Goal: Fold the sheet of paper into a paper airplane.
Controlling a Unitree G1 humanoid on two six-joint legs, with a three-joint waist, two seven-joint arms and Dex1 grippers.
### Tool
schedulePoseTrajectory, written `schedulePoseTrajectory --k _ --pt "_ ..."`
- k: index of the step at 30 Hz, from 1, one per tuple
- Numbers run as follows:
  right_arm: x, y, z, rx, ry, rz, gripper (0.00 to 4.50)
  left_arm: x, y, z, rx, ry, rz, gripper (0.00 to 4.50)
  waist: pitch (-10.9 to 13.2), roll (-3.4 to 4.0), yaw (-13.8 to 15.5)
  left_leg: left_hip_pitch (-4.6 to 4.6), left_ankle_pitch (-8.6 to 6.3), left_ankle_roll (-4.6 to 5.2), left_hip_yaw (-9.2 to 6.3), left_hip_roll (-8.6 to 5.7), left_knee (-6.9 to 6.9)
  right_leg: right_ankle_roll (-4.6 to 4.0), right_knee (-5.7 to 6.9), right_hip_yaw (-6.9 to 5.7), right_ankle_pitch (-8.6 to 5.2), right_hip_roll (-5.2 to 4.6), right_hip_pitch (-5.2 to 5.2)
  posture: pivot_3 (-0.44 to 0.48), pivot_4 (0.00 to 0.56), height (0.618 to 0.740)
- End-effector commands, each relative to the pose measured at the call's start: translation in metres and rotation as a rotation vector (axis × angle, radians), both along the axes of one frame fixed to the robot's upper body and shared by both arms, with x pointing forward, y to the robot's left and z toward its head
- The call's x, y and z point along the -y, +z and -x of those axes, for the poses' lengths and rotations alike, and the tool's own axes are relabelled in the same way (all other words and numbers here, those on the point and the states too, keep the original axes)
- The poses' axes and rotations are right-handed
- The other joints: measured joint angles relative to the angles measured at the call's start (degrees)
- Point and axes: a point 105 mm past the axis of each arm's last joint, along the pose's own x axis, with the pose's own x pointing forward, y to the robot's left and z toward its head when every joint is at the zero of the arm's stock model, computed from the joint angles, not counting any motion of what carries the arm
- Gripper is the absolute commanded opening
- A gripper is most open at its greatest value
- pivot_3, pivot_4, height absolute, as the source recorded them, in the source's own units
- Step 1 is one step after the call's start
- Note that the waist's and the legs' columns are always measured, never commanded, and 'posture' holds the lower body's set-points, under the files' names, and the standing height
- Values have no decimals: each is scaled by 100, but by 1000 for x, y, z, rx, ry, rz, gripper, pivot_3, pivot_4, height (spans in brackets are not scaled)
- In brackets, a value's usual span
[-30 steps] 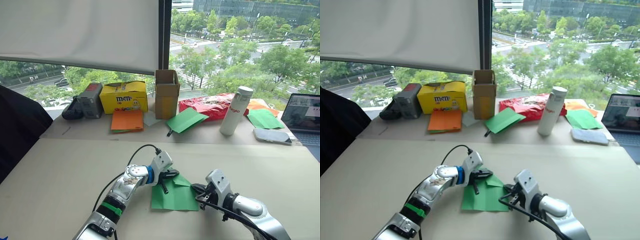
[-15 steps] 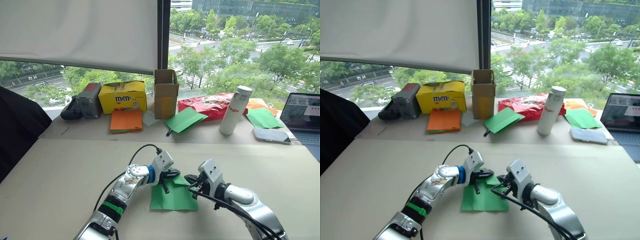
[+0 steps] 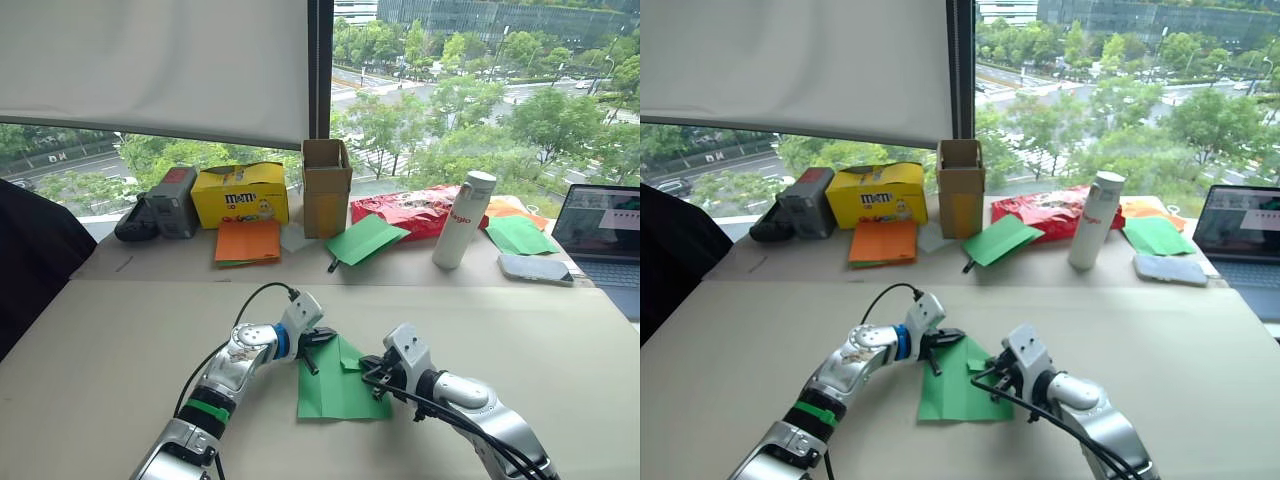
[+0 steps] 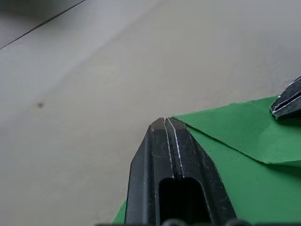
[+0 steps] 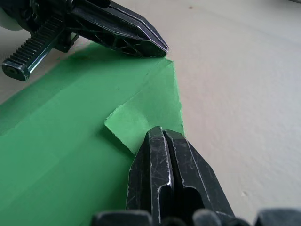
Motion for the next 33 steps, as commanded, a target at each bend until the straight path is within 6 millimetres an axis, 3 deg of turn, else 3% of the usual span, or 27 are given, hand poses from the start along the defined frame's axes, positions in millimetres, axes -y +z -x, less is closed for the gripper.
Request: schedulePoseTrajectory --k 1,6,11,12,18,28,33 --pt "-5 -5 0 -23 3 2 34 -8 24 -14 16 98 111 0 1 -1 22 -2 0 0 0 0 0 0 0 -1 0 -1 -4 0 150 740" --pt "-11 -6 1 -30 26 -2 34 -30 50 -19 -13 185 221 0 2 -4 33 -4 0 0 -1 -1 1 -2 0 -1 1 -4 -17 0 150 740" --pt "-15 -4 -1 -27 60 -1 34 -55 59 9 -208 205 320 0 4 -3 -40 -3 0 0 -2 8 -1 -2 6 0 1 -3 -16 0 150 740" --pt "-16 -4 -2 -28 66 0 0 -58 59 14 -247 222 341 533 5 -3 -36 -1 0 0 -4 9 -2 -1 6 0 0 -5 -16 0 150 740" --pt "-23 -5 -2 -34 94 -6 0 -52 45 35 -383 267 361 2428 6 -6 3 9 0 -2 -14 6 -1 -1 4 -2 1 -20 -16 0 150 740" --pt "-23 -4 -2 -31 86 -16 0 -34 25 43 -531 319 430 2428 6 -6 26 2 0 -3 -16 6 -1 -3 3 2 1 -23 -16 0 150 740" --pt "-21 -4 -2 -28 76 -11 0 -31 27 32 -517 354 452 915 6 -7 35 3 1 -4 -16 3 -1 -4 2 1 2 -24 -15 0 150 740"
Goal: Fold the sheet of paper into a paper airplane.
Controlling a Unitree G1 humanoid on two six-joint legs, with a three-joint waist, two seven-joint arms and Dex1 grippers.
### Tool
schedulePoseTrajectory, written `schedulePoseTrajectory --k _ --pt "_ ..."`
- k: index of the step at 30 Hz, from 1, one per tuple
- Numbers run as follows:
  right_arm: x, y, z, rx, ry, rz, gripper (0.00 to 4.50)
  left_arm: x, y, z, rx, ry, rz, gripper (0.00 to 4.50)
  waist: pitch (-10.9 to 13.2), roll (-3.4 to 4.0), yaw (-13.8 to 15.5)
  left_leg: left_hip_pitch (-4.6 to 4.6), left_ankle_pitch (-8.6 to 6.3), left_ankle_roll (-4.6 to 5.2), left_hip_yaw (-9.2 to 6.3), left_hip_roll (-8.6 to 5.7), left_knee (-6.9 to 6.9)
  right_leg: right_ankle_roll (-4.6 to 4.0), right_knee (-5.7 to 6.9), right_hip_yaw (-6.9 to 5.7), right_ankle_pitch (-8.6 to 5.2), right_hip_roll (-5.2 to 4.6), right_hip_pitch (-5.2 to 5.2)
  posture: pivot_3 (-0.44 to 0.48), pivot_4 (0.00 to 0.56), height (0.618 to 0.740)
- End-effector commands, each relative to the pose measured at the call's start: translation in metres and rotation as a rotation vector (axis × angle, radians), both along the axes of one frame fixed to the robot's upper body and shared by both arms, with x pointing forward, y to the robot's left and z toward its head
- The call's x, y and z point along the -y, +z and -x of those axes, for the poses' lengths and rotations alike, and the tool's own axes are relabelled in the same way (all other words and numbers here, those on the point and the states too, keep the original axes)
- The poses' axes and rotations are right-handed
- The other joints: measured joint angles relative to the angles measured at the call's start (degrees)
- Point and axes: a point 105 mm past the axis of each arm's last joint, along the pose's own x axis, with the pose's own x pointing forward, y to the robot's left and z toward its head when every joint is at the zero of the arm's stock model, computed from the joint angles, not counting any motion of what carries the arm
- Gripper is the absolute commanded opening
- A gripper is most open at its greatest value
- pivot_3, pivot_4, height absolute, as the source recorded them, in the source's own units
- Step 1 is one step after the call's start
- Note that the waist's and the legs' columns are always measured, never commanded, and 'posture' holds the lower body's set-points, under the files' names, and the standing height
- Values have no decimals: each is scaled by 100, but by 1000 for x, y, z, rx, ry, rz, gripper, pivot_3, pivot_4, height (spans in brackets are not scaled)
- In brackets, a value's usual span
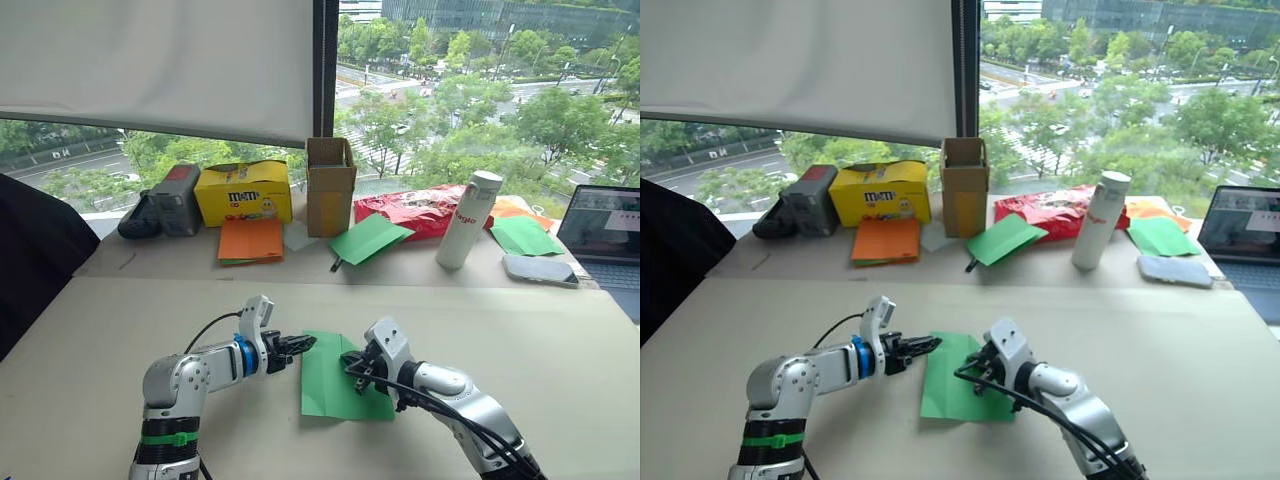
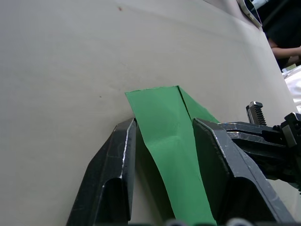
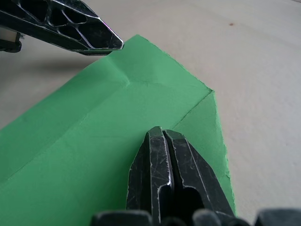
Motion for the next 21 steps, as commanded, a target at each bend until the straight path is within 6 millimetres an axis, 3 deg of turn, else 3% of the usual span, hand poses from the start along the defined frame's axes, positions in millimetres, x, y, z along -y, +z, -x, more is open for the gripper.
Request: schedulePoseTrajectory --k 1,3,9,15,21 --pt "2 -4 2 -9 -13 12 0 5 12 -12 55 13 4 544 0 0 7 0 0 0 0 0 0 0 0 0 0 0 0 0 150 740" --pt "3 -2 1 -7 -25 10 0 8 13 -14 66 1 -2 25 0 -1 8 0 0 0 0 -1 0 0 -1 -1 0 0 0 0 150 740" --pt "10 15 -7 11 -79 -27 0 22 18 -18 121 -73 -21 25 1 -1 12 -3 1 -2 -1 -2 0 -1 -1 0 0 -2 -1 0 150 740" --pt "16 35 -15 43 -114 -53 0 30 39 -34 480 -287 -250 25 3 0 10 -8 5 -9 0 -12 0 -4 1 0 2 -2 -27 0 150 740" --pt "19 23 -12 0 -136 -44 0 38 49 -44 723 -456 -362 25 3 3 17 -12 5 -8 1 -12 -9 -11 -6 1 0 -4 -29 0 150 740"
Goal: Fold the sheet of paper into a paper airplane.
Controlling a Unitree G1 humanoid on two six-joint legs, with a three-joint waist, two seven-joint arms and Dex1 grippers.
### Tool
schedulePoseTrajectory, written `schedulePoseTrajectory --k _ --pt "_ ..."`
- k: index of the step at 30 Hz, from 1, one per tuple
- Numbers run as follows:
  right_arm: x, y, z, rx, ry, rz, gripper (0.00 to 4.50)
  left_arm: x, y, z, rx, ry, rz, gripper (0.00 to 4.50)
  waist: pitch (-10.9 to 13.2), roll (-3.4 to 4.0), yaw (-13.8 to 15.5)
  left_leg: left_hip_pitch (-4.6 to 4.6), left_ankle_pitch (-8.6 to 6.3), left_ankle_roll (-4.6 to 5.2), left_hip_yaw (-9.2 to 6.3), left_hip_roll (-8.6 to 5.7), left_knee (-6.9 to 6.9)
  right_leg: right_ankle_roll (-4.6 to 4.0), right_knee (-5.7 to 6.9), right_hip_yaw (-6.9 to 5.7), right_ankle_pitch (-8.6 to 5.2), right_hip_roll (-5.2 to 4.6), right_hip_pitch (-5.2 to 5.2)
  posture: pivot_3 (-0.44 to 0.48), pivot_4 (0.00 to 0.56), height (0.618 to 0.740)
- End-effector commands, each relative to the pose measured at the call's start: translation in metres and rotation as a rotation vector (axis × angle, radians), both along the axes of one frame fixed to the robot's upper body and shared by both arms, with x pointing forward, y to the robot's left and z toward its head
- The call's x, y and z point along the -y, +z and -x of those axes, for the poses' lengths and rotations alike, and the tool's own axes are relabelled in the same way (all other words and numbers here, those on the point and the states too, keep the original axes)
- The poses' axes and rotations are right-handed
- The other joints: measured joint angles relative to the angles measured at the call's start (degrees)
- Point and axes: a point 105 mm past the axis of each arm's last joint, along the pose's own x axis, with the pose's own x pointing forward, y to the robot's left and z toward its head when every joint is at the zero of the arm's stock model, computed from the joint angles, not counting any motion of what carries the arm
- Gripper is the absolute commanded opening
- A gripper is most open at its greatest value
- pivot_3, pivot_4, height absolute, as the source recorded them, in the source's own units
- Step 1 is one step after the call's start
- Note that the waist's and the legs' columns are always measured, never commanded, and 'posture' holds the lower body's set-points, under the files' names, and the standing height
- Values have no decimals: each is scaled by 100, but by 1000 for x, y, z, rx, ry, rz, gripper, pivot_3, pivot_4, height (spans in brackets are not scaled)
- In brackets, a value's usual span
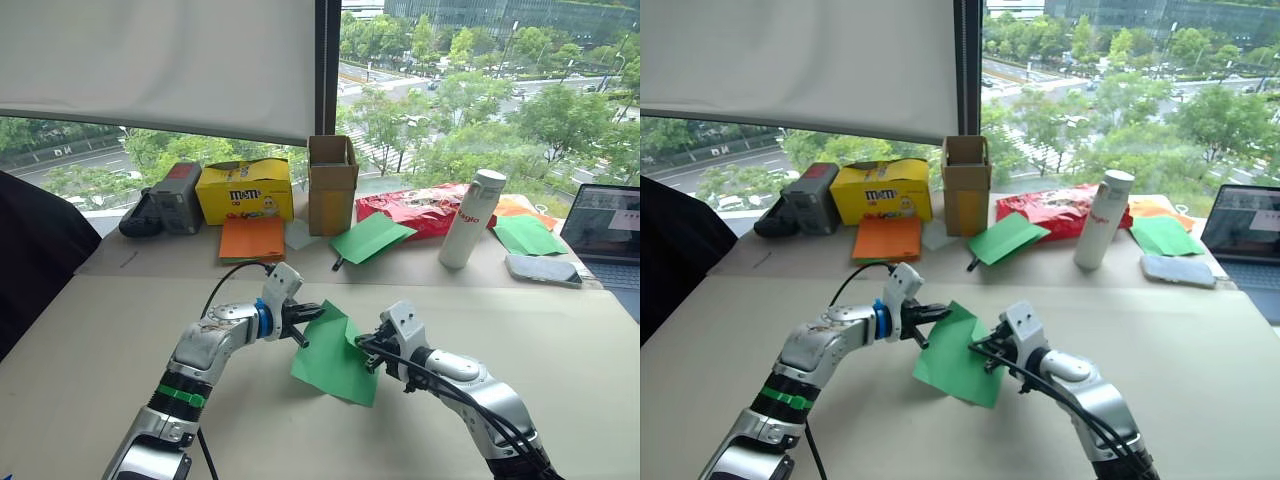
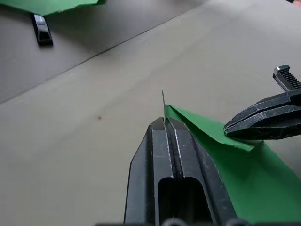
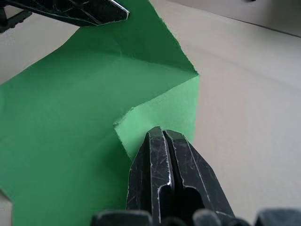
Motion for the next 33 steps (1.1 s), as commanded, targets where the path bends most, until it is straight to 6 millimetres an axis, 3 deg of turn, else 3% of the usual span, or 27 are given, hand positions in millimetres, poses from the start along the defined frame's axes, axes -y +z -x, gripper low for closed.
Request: schedulePoseTrajectory --k 1,9,13,18,27,33 --pt "-1 1 3 -1 -7 -14 0 8 8 -1 150 -114 -59 25 0 0 0 -2 0 1 0 0 0 0 -2 -1 0 0 -1 0 150 740" --pt "3 -8 4 -28 -47 -22 0 22 -10 18 284 -252 -155 25 0 0 -6 -5 -1 4 4 3 -1 2 0 2 -1 5 -4 0 150 740" --pt "2 -8 4 -28 -50 -29 0 20 -24 25 404 -332 -315 25 0 -1 -1 -4 -1 4 4 3 0 3 1 0 -1 10 -4 0 150 740" --pt "0 -2 1 -8 -52 -55 0 16 -31 25 517 -372 -431 25 0 -1 1 -4 -1 4 5 2 0 3 1 0 -1 10 -3 0 150 740" --pt "-3 31 -23 49 -109 -266 0 10 -40 20 570 -386 -509 25 0 1 -7 -4 -1 5 7 7 0 3 9 -1 -1 16 -12 0 150 740" --pt "-11 20 -31 42 -28 -174 0 14 -40 20 586 -396 -521 25 -1 3 -6 -4 -1 5 9 7 0 3 9 -1 -1 15 -11 0 150 740"
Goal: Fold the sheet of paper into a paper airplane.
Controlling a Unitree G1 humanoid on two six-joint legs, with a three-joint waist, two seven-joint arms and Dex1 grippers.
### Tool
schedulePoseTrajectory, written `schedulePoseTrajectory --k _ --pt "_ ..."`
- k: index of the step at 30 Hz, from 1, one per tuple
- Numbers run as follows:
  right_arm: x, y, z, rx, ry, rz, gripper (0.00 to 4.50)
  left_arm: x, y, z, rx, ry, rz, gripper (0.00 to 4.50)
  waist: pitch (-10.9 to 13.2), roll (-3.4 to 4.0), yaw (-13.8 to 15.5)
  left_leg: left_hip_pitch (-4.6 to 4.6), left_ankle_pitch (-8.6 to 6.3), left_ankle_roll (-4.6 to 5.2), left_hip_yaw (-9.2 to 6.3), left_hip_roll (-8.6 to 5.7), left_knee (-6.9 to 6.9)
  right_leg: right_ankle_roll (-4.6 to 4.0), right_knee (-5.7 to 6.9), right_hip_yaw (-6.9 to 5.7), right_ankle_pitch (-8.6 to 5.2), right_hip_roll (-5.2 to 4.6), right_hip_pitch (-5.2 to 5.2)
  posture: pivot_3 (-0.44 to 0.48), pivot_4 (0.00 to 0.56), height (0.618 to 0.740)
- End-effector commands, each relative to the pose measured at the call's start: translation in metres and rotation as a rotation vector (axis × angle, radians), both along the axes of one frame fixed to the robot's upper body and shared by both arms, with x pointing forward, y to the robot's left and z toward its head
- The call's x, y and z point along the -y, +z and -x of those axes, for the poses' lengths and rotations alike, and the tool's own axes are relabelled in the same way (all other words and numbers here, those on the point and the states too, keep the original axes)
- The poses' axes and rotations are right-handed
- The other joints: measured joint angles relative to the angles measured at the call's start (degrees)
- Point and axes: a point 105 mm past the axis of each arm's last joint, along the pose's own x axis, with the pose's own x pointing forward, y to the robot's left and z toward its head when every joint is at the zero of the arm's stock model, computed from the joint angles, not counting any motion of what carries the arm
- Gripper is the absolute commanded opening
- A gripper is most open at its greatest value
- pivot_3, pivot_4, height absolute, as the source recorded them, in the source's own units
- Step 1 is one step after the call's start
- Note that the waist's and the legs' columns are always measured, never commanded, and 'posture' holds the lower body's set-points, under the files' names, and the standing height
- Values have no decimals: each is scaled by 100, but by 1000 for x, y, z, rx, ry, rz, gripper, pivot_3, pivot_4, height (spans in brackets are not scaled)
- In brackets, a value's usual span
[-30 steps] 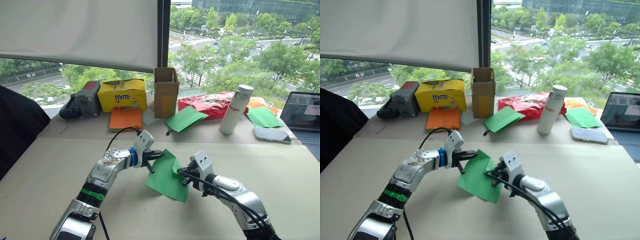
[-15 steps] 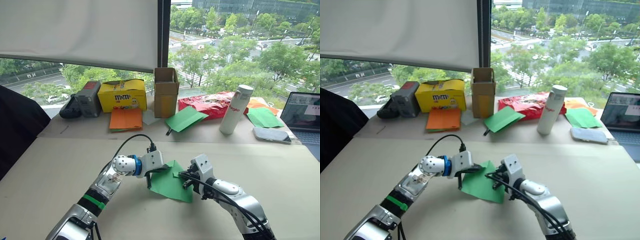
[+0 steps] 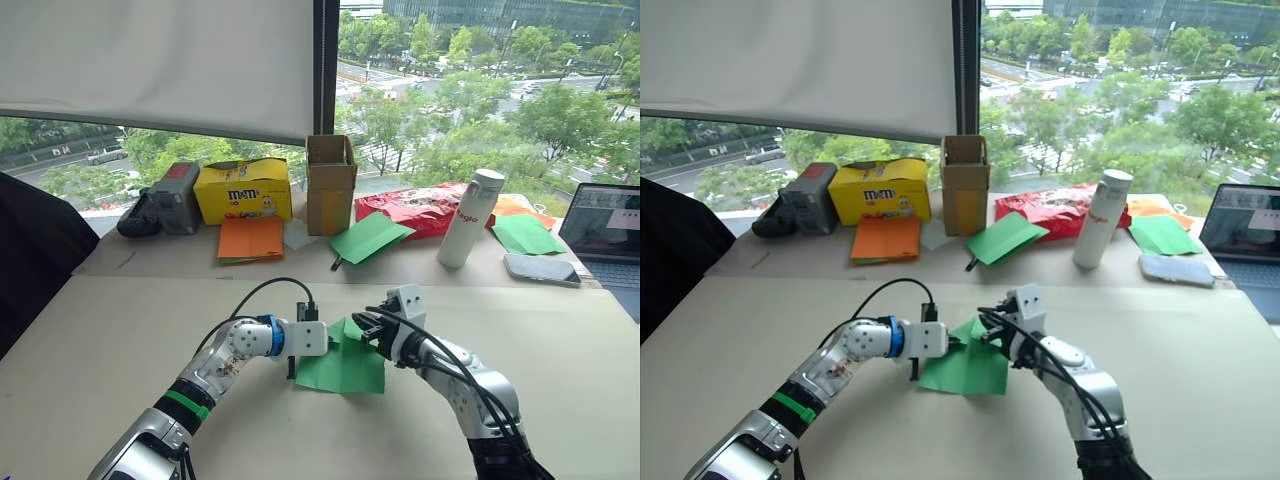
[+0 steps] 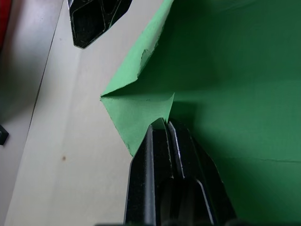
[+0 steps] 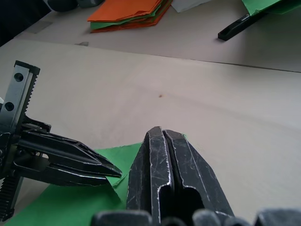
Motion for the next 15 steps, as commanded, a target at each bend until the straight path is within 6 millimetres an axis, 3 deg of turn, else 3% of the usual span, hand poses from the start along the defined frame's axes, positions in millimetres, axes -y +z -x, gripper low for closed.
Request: schedulePoseTrajectory --k 1,15 --pt "-6 1 -5 48 66 62 0 3 6 -2 31 -14 -5 25 0 0 -1 0 0 0 1 -1 0 0 0 0 0 0 0 0 150 740" --pt "-14 -15 -15 62 156 132 0 2 7 -2 21 1 8 25 -1 1 1 1 0 0 3 0 0 0 6 1 1 1 -1 0 150 740"
